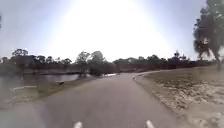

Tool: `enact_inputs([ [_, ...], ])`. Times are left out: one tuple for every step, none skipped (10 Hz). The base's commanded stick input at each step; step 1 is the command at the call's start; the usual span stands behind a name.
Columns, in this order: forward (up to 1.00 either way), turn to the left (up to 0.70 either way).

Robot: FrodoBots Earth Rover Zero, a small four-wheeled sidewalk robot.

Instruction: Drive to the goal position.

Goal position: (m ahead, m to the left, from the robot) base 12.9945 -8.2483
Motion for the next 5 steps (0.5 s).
enact_inputs([
  [1.0, -0.01],
  [1.0, 0.0],
  [1.0, 0.0],
  [1.0, 0.0],
  [1.0, 0.0],
])
